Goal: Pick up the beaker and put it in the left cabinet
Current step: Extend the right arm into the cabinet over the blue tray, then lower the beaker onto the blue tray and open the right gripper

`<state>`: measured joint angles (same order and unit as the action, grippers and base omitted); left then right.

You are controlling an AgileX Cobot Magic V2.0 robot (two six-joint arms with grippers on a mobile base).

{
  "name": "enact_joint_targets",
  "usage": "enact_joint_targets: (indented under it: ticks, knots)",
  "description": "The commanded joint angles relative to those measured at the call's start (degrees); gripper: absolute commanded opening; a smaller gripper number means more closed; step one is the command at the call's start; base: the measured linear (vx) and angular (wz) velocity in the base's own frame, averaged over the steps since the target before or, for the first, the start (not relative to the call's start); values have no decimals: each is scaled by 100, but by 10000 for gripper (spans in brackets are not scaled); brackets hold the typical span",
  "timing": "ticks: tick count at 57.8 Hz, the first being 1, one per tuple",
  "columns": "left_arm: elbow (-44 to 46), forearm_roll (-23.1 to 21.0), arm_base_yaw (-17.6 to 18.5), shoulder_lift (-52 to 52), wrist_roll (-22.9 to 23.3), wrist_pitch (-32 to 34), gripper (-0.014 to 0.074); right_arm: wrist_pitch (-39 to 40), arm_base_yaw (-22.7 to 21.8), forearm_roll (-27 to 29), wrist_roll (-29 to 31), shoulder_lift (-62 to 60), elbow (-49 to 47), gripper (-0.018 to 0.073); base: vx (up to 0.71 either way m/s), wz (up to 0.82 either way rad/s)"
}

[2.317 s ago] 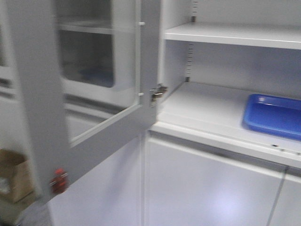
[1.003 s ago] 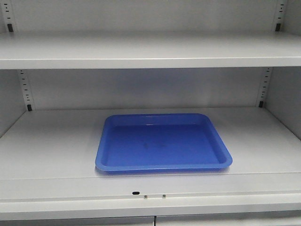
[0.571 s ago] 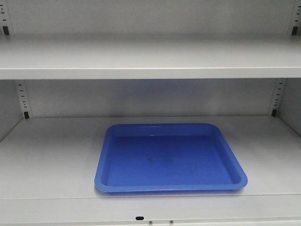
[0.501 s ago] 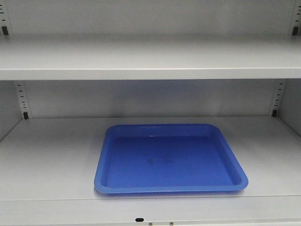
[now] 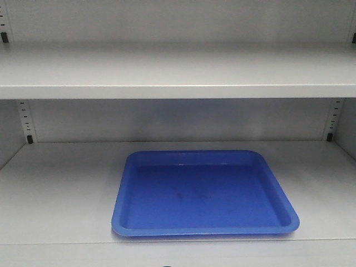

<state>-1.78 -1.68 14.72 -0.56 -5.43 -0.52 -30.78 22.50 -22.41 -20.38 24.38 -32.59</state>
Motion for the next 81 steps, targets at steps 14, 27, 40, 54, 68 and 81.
enact_joint_targets:
  ticks: [14,27,40,54,68,81]
  knots:
    - [-94,-42,25,-108,20,482,1,452,-39,-156,9,40,-173,-6,0,0]
    - [-94,-42,25,-108,20,482,1,1149,-39,-50,-11,190,-91,-6,0,0]
    - [-94,-42,25,-108,20,482,1,4559,-39,-289,-6,2255,-17,-6,0,0]
    - [-94,-42,25,-108,20,482,1,5852,-177,176,126,5230,-1649,-6,0,0]
    - [-94,-42,25,-108,20,482,1,5854,-169,156,-67,7599,-3759,-6,0,0]
    - [-94,-42,25,-108,20,482,1,5854,-103,121,-265,8481,-4564,-4,0,0]
